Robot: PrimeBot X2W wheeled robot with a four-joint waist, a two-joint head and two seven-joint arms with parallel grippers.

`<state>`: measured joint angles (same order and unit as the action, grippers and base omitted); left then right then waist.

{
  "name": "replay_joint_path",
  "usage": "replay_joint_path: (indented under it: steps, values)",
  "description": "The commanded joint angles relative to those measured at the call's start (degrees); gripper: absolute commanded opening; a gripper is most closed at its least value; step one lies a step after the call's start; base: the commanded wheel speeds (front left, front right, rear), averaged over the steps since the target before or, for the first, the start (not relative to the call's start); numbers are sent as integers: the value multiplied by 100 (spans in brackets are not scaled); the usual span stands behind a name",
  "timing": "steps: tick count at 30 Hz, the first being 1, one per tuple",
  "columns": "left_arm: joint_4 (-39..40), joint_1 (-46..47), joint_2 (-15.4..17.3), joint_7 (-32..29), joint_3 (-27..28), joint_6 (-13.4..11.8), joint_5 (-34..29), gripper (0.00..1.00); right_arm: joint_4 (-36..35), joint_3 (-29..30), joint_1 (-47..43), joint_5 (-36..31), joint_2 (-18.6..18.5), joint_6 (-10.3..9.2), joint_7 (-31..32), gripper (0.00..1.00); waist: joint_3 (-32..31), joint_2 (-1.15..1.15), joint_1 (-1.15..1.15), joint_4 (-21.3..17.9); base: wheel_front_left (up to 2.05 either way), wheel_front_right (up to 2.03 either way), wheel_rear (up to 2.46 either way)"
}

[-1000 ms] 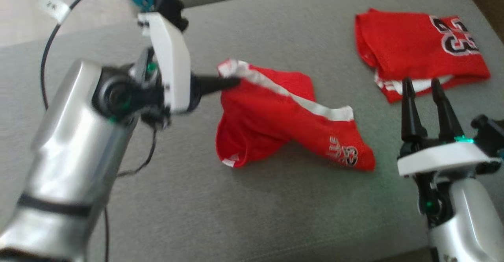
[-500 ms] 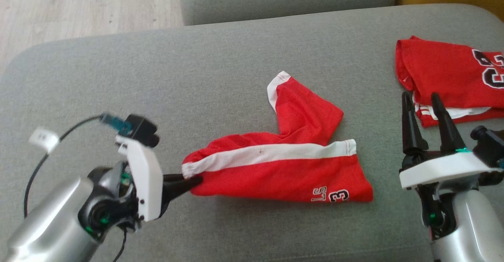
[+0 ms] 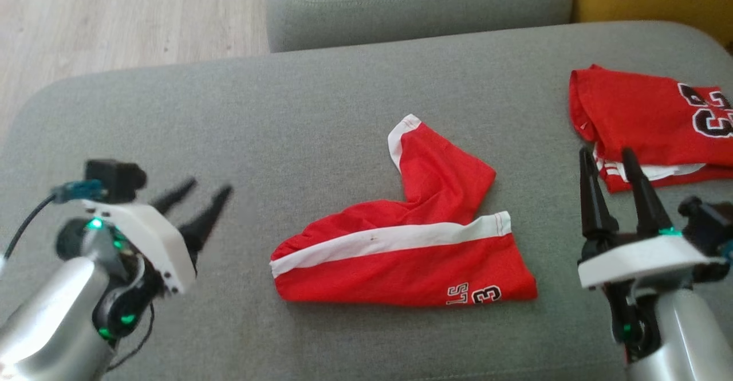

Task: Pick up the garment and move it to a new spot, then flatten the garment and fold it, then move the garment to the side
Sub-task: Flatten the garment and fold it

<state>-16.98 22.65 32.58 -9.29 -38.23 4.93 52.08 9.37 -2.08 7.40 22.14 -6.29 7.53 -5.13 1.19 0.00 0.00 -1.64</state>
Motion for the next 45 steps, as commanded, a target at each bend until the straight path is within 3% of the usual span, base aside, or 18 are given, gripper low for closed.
replay_joint_path:
  steps: [1, 7, 12, 15, 18, 22, 24, 29, 34, 35, 45]
  values:
    - [193, 340, 239, 287, 351, -138, -160, 100, -219, -120, 41, 30, -105, -4, -66, 100, -33, 0, 0, 3, 0, 0, 0]
    - [698, -186, 100, 1926, 818, -1274, -832, 100, -302, -59, -122, 36, -171, -4, -157, 100, -92, 0, 0, 81, 0, 0, 0]
    - [1161, -822, -115, 2390, 1123, -1991, -1303, 100, -289, -44, -326, -3, -205, -4, -262, 100, -126, 0, 0, 146, 0, 0, 0]
    - [1471, -1245, -388, 2423, 1380, -2256, -1711, 100, -250, -69, -457, -42, -162, -4, -315, 100, -137, 0, 0, 179, 0, 0, 0]
    - [1676, -1695, -728, 2426, 1598, -2289, -2081, 100, -224, -112, -564, -69, -128, -4, -360, 100, -142, 0, 0, 184, 0, 0, 0]
    - [1661, -2068, -1041, 2427, 1866, -2128, -2371, 100, -206, -182, -611, -129, -158, -4, -313, 100, -134, 0, 0, 164, 0, 0, 0]
    - [1596, -2148, -1169, 2428, 2036, -1929, -2517, 100, -220, -204, -597, -123, -200, -4, -282, 100, -123, 0, 0, 153, 0, 0, 0]
    - [1504, -2208, -1285, 2428, 2168, -1717, -2696, 100, -221, -220, -558, -102, -250, -4, -233, 100, -136, 0, 0, 129, 0, 0, 0]
    - [1297, -2159, -1383, 2258, 2172, -1260, -2321, 100, -125, -290, -495, -83, -285, -4, 47, 100, -130, 0, 0, 129, 0, 0, 0]
    - [1297, -2159, -1383, 2258, 2172, -1260, -2321, 100, -125, -290, -495, -83, -285, -4, 47, 100, -130, 0, 0, 129, 0, 0, 0]
    - [1029, -955, -700, -936, 1583, -209, -1315, 100, 740, -930, 624, 570, -695, -4, 2184, 100, 103, 0, 0, 220, 0, 0, 0]
